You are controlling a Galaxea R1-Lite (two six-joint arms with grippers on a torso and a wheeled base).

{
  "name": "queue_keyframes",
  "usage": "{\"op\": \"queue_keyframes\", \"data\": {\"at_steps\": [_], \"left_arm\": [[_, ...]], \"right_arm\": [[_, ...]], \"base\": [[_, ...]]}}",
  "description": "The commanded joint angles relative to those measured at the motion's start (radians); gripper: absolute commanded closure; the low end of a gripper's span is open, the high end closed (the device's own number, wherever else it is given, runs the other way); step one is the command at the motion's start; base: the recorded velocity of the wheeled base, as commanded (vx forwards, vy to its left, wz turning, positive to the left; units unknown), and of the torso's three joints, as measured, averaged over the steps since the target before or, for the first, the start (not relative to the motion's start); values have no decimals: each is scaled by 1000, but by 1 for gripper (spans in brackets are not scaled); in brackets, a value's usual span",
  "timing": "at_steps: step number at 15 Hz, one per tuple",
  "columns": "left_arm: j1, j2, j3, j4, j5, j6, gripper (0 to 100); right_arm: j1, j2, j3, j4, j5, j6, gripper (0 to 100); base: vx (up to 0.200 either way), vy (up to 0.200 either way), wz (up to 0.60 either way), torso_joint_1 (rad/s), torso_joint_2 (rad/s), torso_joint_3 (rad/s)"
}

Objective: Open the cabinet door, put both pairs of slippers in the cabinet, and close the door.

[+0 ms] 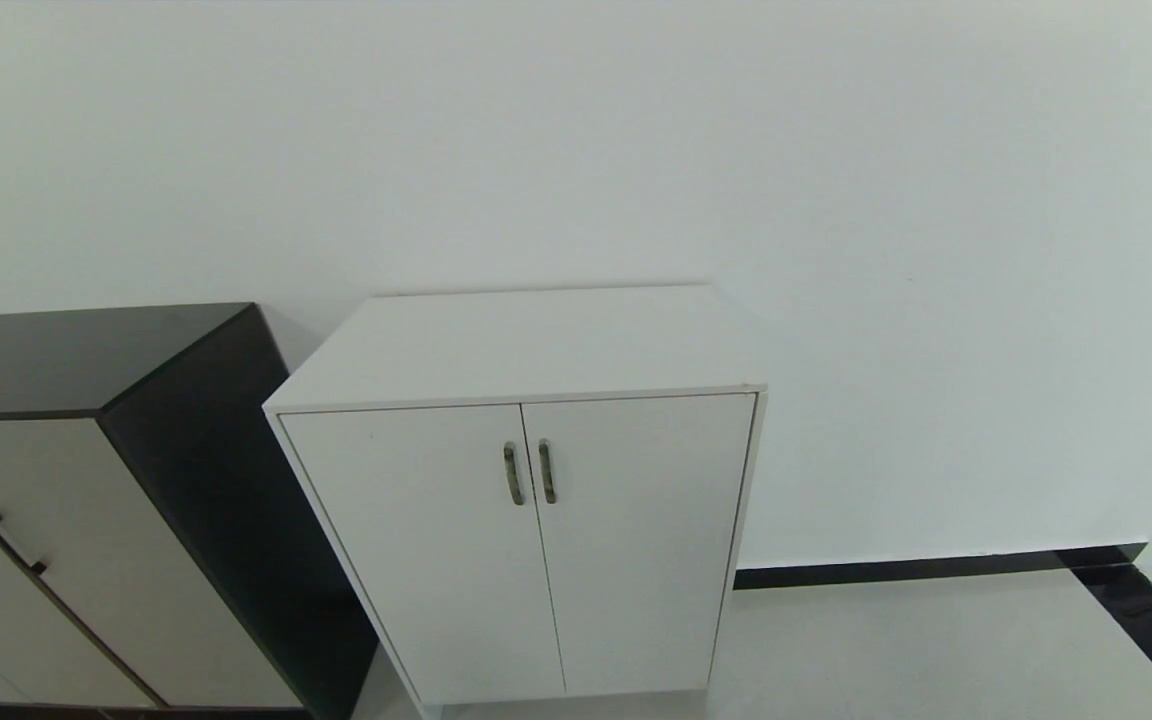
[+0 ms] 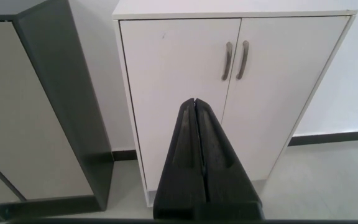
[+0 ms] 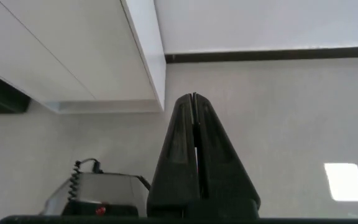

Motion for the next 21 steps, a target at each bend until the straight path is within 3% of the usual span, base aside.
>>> {"op": "queue_keyframes", "data": {"at_steps": [1, 4, 6, 9, 12, 14, 21], "left_arm": [[0, 0, 0, 0, -1, -1, 100], [0, 0, 0, 0, -1, -1, 100], [0, 0, 0, 0, -1, -1, 100], [0, 0, 0, 0, -1, -1, 100], [0, 0, 0, 0, -1, -1, 100], [0, 0, 0, -2, -1, -1, 100], [0, 0, 0, -2, 1, -1, 100]], "right_arm": [[-46, -376, -3, 212, 122, -51, 100], [-67, -388, -3, 208, 182, -100, 100], [-127, -393, -3, 241, 286, -213, 100], [-176, -402, -3, 238, 287, -210, 100], [-354, -489, -2, 238, 287, -209, 100], [-425, -600, 0, 238, 287, -209, 100], [-422, -624, 0, 237, 326, -160, 100]], "base": [[0, 0, 0, 0, 0, 0], [0, 0, 0, 0, 0, 0], [0, 0, 0, 0, 0, 0], [0, 0, 0, 0, 0, 0], [0, 0, 0, 0, 0, 0], [0, 0, 0, 0, 0, 0], [0, 0, 0, 0, 0, 0]]}}
